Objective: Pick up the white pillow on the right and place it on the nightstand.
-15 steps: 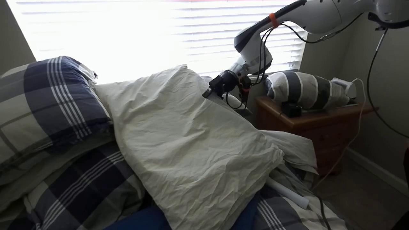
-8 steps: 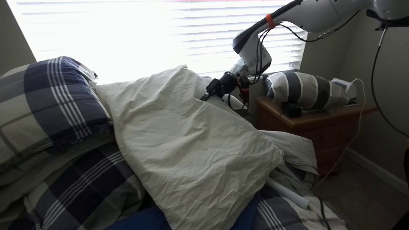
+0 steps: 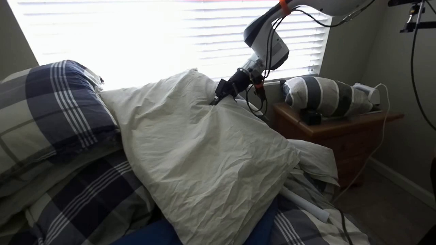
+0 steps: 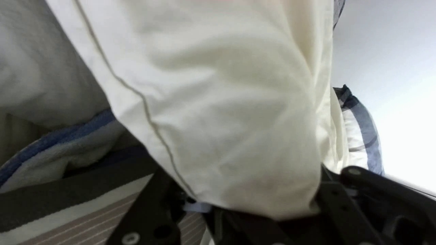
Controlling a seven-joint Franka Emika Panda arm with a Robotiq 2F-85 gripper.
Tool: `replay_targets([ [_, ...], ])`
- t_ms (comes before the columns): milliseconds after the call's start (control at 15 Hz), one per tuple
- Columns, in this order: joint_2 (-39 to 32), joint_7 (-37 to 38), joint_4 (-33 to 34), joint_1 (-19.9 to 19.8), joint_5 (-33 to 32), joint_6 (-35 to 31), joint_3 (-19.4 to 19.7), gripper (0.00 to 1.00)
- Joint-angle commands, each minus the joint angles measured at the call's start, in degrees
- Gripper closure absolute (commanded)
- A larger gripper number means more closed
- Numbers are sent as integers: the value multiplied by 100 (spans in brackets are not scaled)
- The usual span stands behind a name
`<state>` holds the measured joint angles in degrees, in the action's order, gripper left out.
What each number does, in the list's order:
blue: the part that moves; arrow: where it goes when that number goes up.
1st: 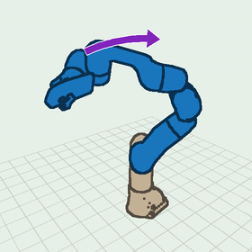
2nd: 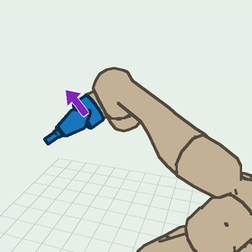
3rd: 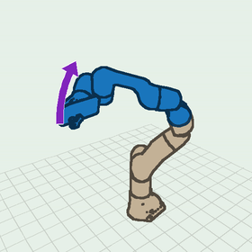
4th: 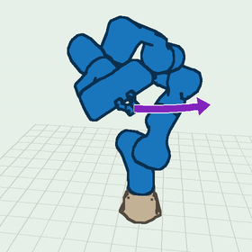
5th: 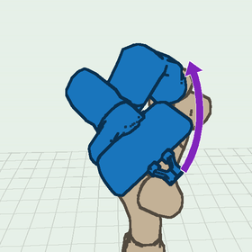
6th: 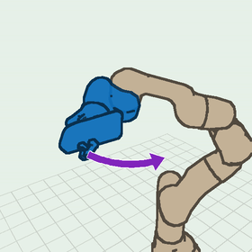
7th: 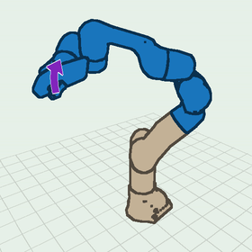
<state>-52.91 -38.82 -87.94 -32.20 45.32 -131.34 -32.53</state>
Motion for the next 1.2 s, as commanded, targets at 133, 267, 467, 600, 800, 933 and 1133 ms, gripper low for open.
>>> replay_targets([
  [133, 1527, 244, -755, 518, 1144, 498, 718, 96],
  [267, 1949, 435, -823, 776, 1523, 616, 1064, 95],
  [467, 2588, 947, -849, 1188, 1974, 566, 1666, 95],
  [600, 2938, 1219, -833, 1445, 2199, 390, 2036, 95],
  [800, 3428, 1558, -907, 1662, 2391, 471, 2502, 95],
  [933, 3683, 1690, -1001, 1726, 2426, 639, 2742, 95],
  [1133, 4168, 1615, -1537, 1793, 2341, 949, 3035, 95],
])
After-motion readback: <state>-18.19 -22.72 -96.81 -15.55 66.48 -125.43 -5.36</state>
